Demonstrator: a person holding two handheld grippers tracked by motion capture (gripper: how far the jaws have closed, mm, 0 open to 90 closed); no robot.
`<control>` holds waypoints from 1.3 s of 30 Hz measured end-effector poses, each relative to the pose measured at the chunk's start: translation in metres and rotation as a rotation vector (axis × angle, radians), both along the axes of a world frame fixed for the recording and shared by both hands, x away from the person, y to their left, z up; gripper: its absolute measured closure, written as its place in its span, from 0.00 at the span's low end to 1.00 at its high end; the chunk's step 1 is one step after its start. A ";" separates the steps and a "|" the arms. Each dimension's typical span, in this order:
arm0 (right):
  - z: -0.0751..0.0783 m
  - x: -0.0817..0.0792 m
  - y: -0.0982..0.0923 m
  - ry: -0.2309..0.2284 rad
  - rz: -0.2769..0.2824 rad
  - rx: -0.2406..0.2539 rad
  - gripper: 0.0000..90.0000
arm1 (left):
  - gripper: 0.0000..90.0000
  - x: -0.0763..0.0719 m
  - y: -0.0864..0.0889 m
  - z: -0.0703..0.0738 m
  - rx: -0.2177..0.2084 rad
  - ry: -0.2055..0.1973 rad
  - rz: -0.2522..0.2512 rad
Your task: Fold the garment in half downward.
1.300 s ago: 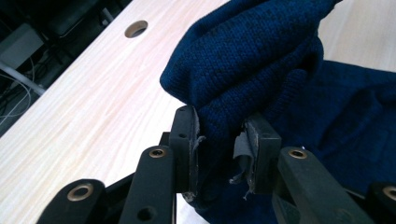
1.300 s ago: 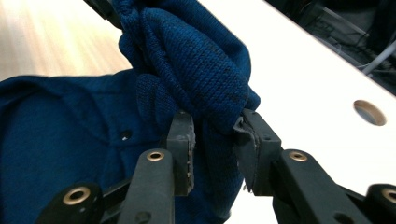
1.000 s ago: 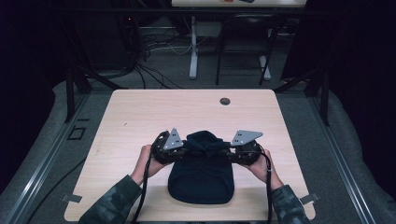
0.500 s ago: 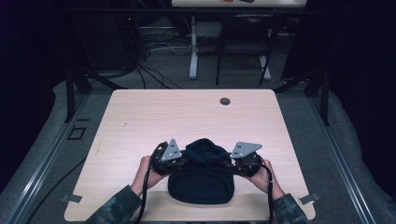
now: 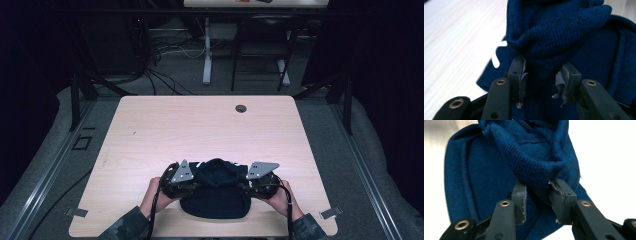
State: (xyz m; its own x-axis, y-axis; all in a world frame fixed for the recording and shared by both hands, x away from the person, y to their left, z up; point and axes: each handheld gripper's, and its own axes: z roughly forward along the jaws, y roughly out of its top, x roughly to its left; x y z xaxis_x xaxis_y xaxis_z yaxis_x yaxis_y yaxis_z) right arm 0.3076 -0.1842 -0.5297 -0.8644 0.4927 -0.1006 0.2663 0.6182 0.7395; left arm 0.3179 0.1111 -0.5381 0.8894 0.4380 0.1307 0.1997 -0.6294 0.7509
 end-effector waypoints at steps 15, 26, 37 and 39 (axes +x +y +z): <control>-0.013 -0.018 -0.017 0.061 -0.021 -0.023 0.71 | 0.40 -0.015 0.021 -0.013 0.036 0.071 0.022; 0.009 -0.016 -0.029 0.037 -0.075 0.065 0.68 | 0.36 0.000 0.043 0.011 -0.029 0.002 0.144; 0.002 0.026 0.026 0.115 -0.095 0.057 0.66 | 0.31 0.027 -0.014 -0.001 0.019 0.043 0.100; -0.005 0.025 0.027 0.137 -0.090 0.035 0.62 | 0.30 0.024 -0.015 -0.010 0.036 0.055 0.092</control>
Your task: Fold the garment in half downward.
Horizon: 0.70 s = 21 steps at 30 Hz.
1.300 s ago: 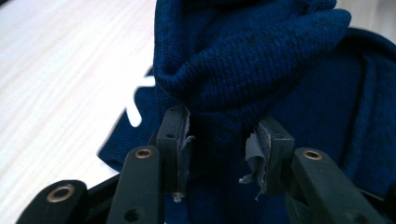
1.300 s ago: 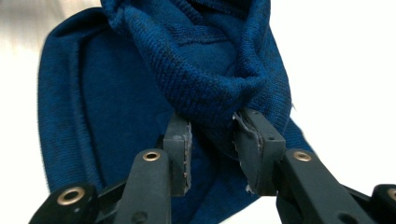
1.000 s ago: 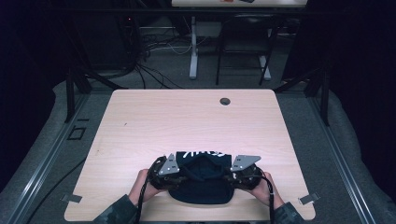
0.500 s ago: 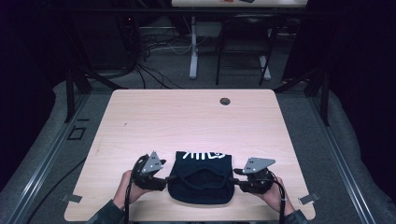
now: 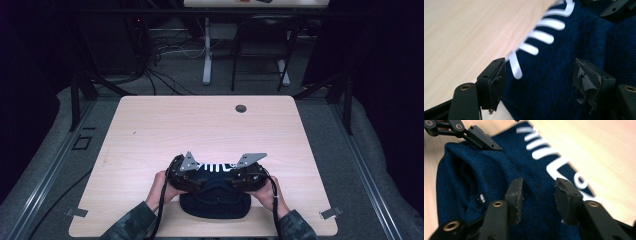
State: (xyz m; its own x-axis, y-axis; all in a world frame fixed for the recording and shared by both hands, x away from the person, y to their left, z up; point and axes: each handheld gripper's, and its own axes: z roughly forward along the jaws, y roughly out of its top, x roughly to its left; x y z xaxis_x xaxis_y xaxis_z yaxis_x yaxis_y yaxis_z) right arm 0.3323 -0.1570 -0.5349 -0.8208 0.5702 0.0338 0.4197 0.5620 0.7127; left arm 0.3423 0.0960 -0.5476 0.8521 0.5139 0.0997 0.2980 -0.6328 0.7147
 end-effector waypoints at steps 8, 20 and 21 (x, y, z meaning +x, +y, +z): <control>-0.021 -0.006 -0.007 0.071 0.020 -0.020 0.46 | 0.29 -0.006 0.011 -0.015 0.017 0.033 -0.022; -0.029 -0.010 -0.001 0.034 0.033 -0.133 0.25 | 0.21 -0.011 0.014 -0.022 0.025 0.051 0.027; -0.031 -0.009 -0.002 0.034 0.034 -0.131 0.24 | 0.20 -0.011 0.014 -0.023 0.025 0.056 0.027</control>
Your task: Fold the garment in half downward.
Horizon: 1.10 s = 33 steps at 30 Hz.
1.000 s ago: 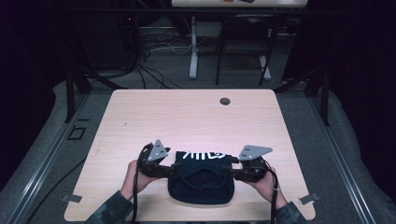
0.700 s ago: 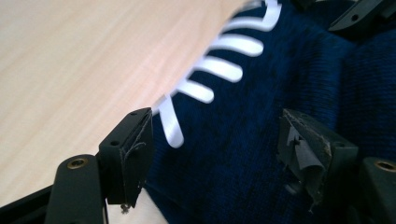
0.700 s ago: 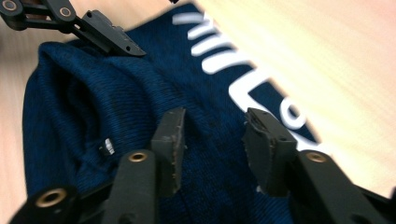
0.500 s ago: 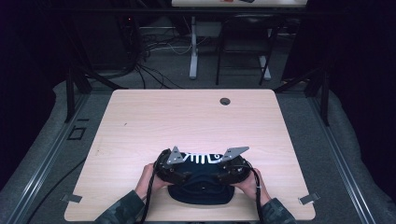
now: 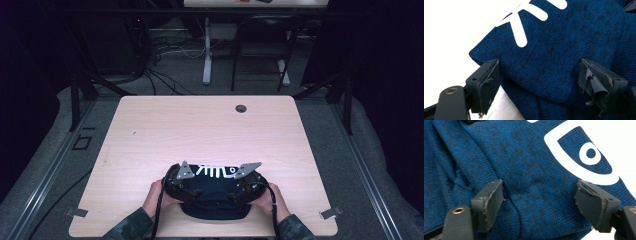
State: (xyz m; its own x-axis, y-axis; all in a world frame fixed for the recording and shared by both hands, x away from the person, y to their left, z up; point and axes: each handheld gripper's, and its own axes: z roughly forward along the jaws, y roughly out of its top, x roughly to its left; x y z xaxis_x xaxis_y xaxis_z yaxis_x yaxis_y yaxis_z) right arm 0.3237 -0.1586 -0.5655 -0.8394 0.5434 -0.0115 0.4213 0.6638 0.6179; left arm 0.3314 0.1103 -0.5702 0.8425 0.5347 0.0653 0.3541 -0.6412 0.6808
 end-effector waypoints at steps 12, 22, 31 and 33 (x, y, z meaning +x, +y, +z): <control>-0.005 0.016 0.003 -0.004 -0.021 -0.031 0.05 | 0.14 0.004 0.002 -0.004 -0.012 0.011 0.039; -0.008 0.039 0.005 0.017 -0.053 -0.011 0.01 | 0.13 0.018 0.006 -0.004 -0.014 0.003 0.087; -0.010 0.054 0.007 0.010 -0.066 0.005 0.00 | 0.13 0.033 0.012 -0.007 -0.051 0.011 0.113; -0.010 0.055 0.007 0.009 -0.066 0.005 0.00 | 0.13 0.034 0.012 -0.007 -0.054 0.022 0.118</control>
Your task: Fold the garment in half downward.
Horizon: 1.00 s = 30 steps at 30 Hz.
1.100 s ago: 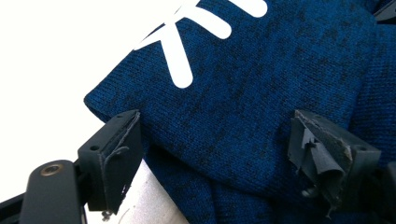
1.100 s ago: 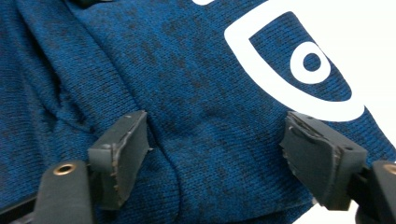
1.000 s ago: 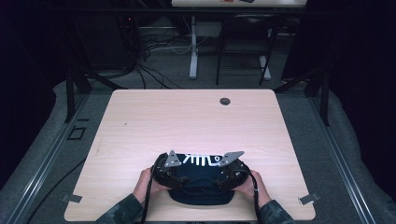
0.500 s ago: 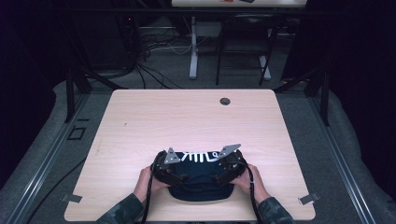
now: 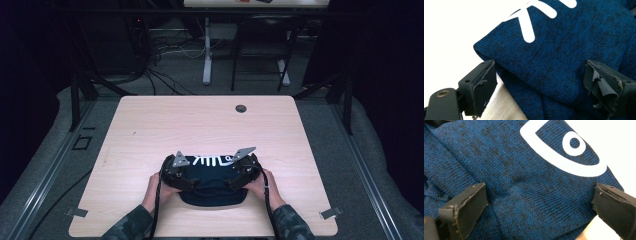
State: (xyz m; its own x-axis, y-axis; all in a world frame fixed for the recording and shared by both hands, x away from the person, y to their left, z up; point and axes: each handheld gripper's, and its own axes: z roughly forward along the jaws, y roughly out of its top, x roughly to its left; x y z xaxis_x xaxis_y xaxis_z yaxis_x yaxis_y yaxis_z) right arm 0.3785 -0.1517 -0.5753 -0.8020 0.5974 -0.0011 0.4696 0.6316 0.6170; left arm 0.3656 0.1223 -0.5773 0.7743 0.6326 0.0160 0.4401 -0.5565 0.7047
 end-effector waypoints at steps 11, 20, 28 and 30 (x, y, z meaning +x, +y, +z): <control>0.007 -0.001 -0.006 -0.006 -0.005 0.067 0.00 | 0.02 0.000 0.004 0.010 -0.041 -0.020 0.030; 0.037 -0.015 -0.028 -0.055 -0.051 0.164 0.00 | 0.00 -0.012 0.023 0.032 -0.093 -0.089 0.062; 0.051 -0.033 -0.055 -0.089 -0.106 0.171 0.00 | 0.00 -0.020 0.044 0.040 -0.105 -0.125 0.109; 0.052 -0.037 -0.062 -0.089 -0.119 0.173 0.00 | 0.00 -0.022 0.048 0.038 -0.103 -0.125 0.116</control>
State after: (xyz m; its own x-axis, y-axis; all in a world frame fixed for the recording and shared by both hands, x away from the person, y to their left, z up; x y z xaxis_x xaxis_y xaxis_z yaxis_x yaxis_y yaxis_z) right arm 0.3413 -0.2136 -0.5230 -0.7271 0.6852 0.0418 0.4732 0.4562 0.7537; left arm 0.3431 0.1705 -0.5391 0.6921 0.7208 0.0380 0.4028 -0.4293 0.8083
